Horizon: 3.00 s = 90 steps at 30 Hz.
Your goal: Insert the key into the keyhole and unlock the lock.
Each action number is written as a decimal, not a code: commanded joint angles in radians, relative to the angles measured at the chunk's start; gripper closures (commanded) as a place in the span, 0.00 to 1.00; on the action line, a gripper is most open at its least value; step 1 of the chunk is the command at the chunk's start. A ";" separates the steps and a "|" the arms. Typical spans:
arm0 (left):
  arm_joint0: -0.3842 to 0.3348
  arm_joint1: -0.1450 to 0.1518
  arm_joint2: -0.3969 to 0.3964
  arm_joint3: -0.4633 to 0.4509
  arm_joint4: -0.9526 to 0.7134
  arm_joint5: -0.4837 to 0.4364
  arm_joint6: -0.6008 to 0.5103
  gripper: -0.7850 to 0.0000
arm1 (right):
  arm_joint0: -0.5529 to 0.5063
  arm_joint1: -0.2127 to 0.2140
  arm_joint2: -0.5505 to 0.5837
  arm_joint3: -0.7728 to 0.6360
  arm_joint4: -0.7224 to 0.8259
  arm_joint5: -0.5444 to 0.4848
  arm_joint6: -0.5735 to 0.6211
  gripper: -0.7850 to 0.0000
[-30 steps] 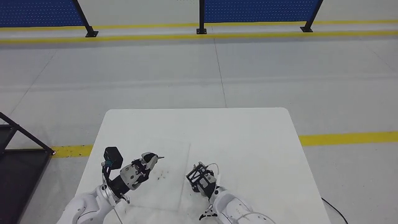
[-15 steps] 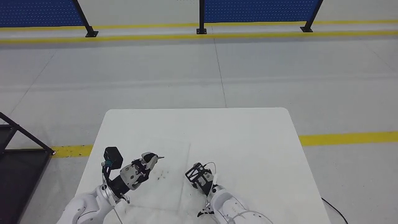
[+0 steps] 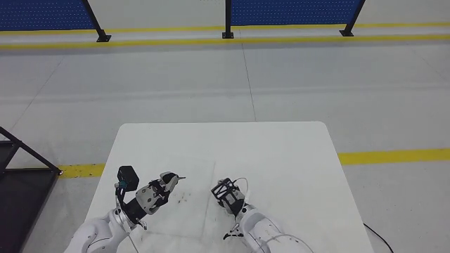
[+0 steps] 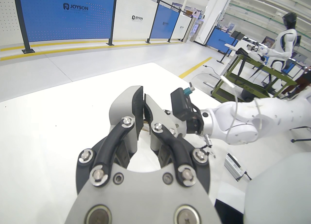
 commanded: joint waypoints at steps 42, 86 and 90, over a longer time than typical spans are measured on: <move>-0.159 -0.001 0.340 0.104 -0.388 -0.191 0.156 1.00 | -0.082 0.090 0.356 -0.140 0.735 -1.046 -0.298 1.00; -0.303 -0.108 0.567 0.211 -0.270 -0.118 0.423 1.00 | -0.105 0.037 0.242 -0.112 0.769 -1.064 -0.543 1.00; -0.309 -0.113 0.570 0.214 -0.264 -0.104 0.427 1.00 | -0.105 0.037 0.242 -0.112 0.769 -1.064 -0.543 1.00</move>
